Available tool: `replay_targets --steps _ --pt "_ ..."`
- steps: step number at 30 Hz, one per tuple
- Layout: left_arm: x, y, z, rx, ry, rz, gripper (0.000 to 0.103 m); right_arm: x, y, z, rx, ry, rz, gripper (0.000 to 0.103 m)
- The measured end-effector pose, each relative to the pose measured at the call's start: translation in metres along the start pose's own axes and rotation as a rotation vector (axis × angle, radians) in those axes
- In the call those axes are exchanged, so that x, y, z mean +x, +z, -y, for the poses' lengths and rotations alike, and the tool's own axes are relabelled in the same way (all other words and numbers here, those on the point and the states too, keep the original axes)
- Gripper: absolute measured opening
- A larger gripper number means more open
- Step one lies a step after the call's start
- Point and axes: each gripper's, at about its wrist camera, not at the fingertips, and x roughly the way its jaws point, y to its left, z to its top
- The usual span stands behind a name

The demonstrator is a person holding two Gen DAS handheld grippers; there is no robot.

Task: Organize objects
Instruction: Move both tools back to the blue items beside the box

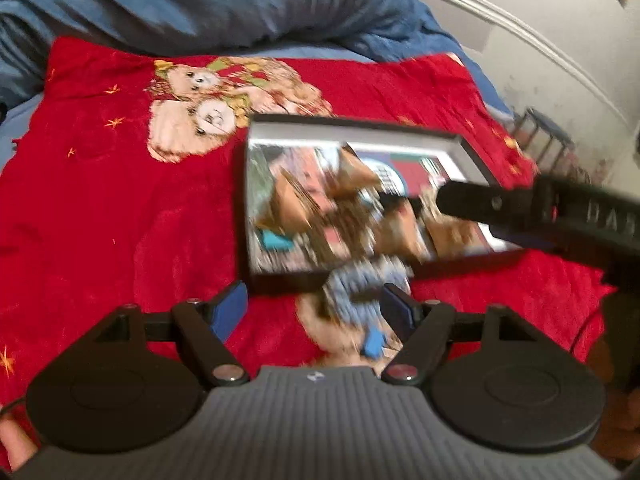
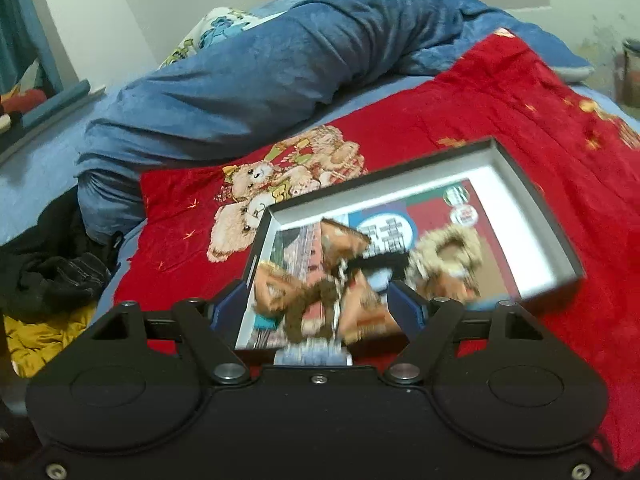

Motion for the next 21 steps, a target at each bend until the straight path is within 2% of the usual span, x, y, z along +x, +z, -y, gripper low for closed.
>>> replay_targets --steps 6,13,14,18,21 --pt "0.016 -0.025 0.031 0.139 -0.004 -0.045 0.083 -0.023 -0.014 0.012 0.057 -0.049 0.014 0.077" --pt "0.045 -0.04 0.056 0.229 0.019 -0.064 0.078 -0.016 -0.009 0.039 0.175 -0.022 0.01 0.077" --pt "0.049 -0.043 0.059 0.242 0.016 -0.073 0.072 -0.014 -0.009 0.041 0.183 -0.025 0.004 0.077" --pt "0.053 -0.052 0.074 0.358 -0.006 -0.067 0.026 -0.004 -0.01 0.043 0.214 0.0 -0.008 0.076" --pt "0.05 -0.052 0.073 0.343 -0.015 -0.078 0.014 -0.003 -0.009 0.041 0.224 0.058 0.0 0.076"
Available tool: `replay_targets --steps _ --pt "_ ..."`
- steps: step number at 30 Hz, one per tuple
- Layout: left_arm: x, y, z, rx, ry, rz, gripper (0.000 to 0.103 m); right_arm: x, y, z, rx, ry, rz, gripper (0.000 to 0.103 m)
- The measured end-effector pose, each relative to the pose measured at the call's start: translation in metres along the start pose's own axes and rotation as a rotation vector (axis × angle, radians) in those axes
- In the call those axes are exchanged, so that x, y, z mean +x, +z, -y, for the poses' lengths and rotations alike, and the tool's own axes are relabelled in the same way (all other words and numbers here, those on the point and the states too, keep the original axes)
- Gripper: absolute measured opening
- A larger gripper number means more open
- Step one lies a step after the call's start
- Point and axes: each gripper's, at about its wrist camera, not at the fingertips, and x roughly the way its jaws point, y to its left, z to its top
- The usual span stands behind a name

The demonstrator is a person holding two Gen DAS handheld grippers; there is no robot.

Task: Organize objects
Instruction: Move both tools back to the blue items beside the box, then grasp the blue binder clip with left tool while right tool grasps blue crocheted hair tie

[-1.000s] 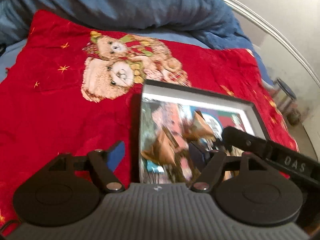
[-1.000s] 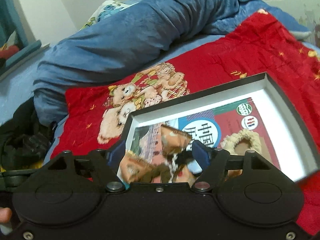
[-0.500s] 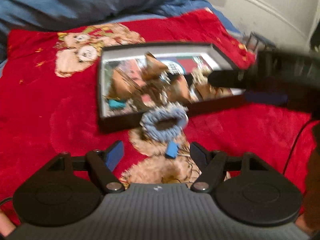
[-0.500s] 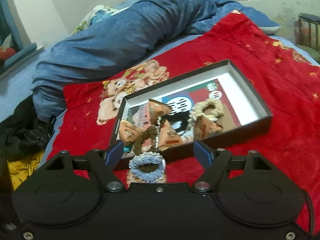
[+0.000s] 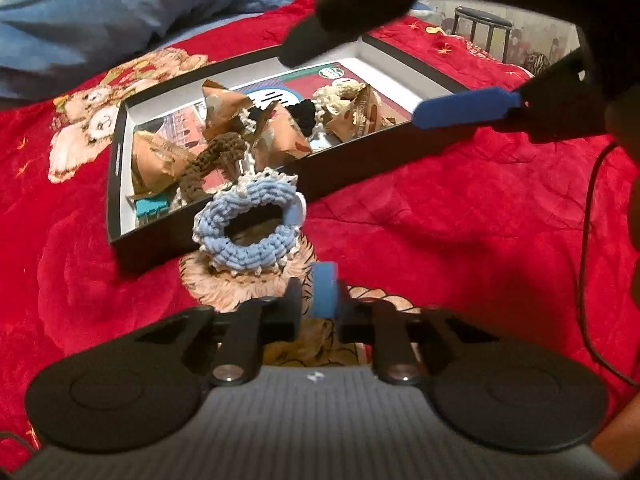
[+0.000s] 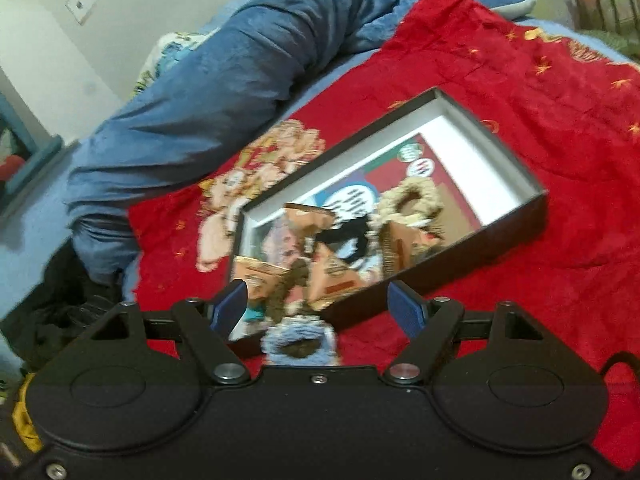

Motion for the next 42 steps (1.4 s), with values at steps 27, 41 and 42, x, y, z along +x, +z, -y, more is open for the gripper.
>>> replay_targets --steps 27,41,42 --pt "-0.024 -0.001 -0.003 0.018 0.073 0.081 0.047 -0.008 0.005 0.02 0.11 0.042 0.026 0.076" --pt "-0.058 0.04 -0.09 -0.161 0.251 0.205 0.047 0.047 -0.019 0.002 -0.007 0.016 -0.135 0.077" --pt "-0.058 0.042 -0.094 -0.195 0.251 0.203 0.047 0.055 -0.021 0.0 -0.018 0.009 -0.15 0.077"
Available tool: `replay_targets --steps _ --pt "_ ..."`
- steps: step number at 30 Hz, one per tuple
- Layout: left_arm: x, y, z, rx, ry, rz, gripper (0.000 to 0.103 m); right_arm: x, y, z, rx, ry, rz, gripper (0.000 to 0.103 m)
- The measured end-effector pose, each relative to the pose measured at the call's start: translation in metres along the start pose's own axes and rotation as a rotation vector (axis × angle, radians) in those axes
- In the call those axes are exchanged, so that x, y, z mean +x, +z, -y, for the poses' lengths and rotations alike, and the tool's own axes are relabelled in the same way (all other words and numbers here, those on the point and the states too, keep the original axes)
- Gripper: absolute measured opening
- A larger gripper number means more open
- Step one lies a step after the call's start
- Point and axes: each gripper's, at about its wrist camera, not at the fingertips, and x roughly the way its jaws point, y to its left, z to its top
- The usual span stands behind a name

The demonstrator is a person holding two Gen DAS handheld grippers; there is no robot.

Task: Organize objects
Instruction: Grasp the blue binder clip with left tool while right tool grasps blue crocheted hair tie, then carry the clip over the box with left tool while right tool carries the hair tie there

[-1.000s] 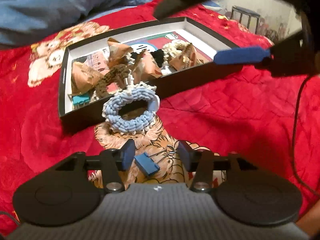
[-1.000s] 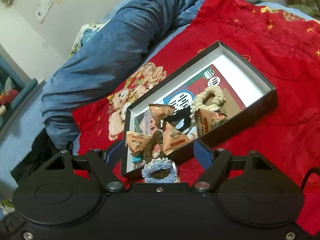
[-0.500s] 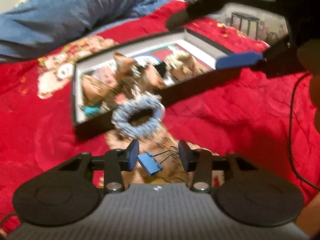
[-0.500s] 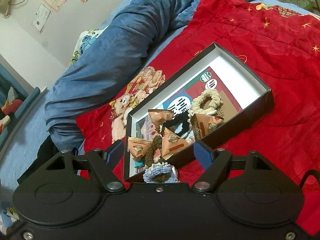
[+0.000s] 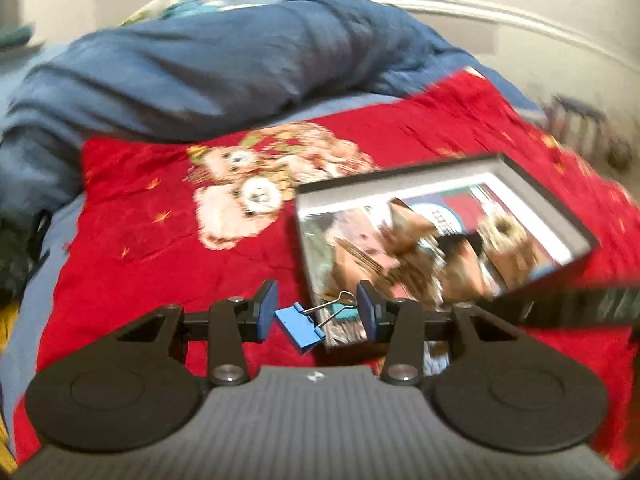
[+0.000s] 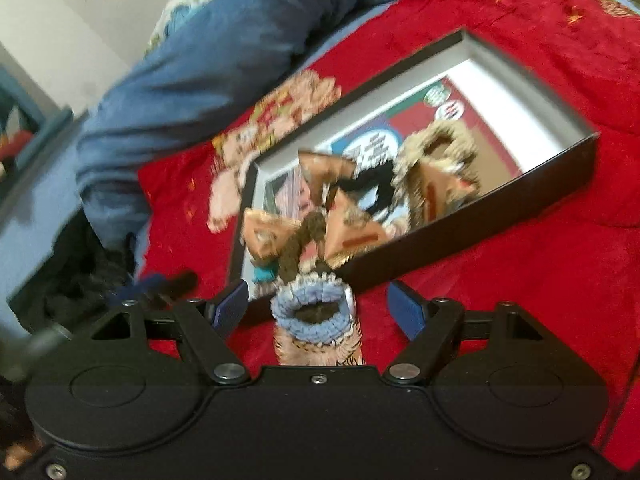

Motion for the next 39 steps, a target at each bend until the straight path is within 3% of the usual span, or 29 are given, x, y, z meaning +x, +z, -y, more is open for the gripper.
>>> replay_targets --steps 6,9,16,24,32,39 --pt "0.009 0.004 -0.011 -0.057 0.001 -0.047 0.047 0.038 -0.011 -0.017 -0.095 -0.038 -0.065 0.074" --pt "0.013 0.004 -0.017 -0.104 -0.005 -0.07 0.047 0.048 -0.017 -0.027 -0.161 -0.078 -0.058 0.071" --pt "0.019 0.008 -0.015 -0.115 -0.023 -0.059 0.047 0.05 -0.023 -0.035 -0.225 -0.174 -0.038 0.025" --pt "0.013 0.008 -0.018 -0.138 -0.014 -0.022 0.047 0.037 -0.019 -0.035 -0.194 -0.138 -0.01 0.02" --pt "0.007 0.01 -0.027 -0.189 0.012 0.02 0.047 0.007 -0.002 -0.03 -0.079 -0.016 0.065 0.02" --pt "-0.001 0.012 -0.022 -0.22 -0.072 0.057 0.047 -0.017 0.019 -0.018 0.003 0.069 0.13 0.02"
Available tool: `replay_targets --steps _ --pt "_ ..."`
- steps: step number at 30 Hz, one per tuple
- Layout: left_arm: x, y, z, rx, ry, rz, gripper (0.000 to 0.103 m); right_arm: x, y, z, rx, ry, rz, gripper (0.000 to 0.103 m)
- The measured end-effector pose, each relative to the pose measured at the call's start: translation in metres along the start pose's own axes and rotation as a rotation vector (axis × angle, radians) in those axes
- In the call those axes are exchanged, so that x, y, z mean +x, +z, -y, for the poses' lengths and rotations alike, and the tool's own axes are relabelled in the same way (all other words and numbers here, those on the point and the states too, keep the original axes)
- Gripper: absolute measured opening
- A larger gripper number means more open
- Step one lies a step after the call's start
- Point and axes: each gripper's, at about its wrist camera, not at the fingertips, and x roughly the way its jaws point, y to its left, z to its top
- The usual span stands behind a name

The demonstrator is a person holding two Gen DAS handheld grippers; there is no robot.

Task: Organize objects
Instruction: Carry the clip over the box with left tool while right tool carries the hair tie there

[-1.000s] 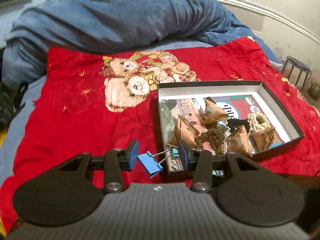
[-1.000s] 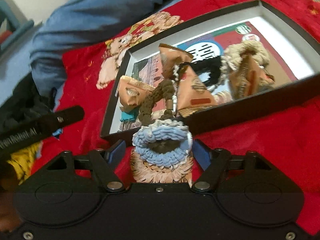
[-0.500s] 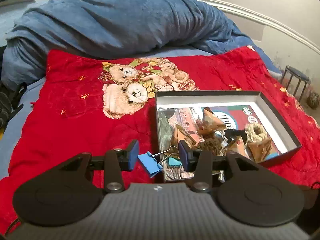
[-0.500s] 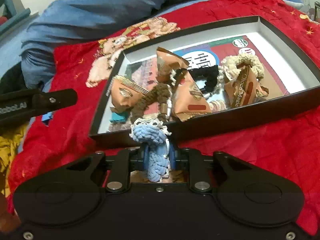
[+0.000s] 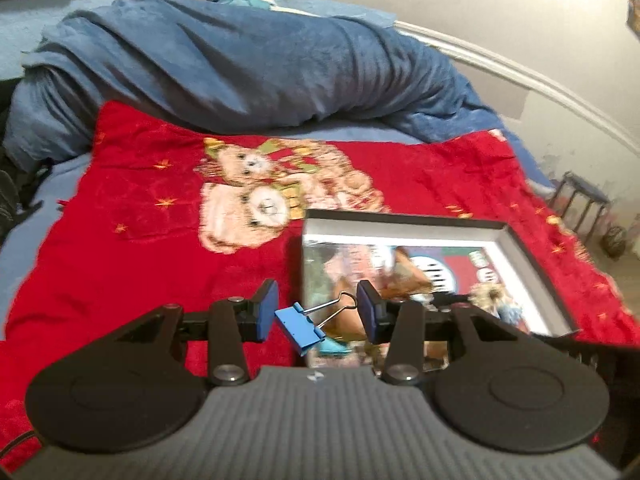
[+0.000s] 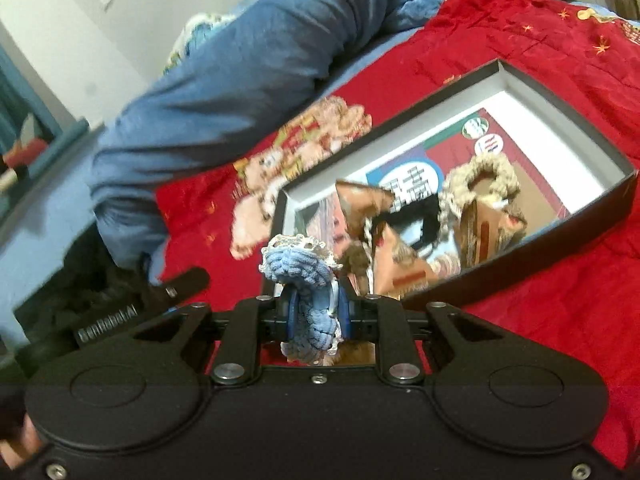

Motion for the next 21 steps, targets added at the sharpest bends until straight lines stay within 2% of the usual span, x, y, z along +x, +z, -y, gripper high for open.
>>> replay_targets --steps 3,8,15,21 --pt "0.004 0.004 0.008 0.009 -0.048 0.015 0.047 -0.007 0.014 0.003 0.023 0.037 0.019 0.02" --pt "0.016 0.01 0.029 0.087 -0.071 0.059 0.047 -0.009 0.043 0.008 0.003 0.047 0.047 0.02" --pt "0.056 0.023 0.052 0.121 -0.105 0.086 0.047 0.002 0.071 0.034 0.022 0.011 0.072 0.02" --pt "0.097 0.039 0.102 0.182 -0.143 0.091 0.047 0.024 0.113 0.061 -0.029 -0.069 0.109 0.02"
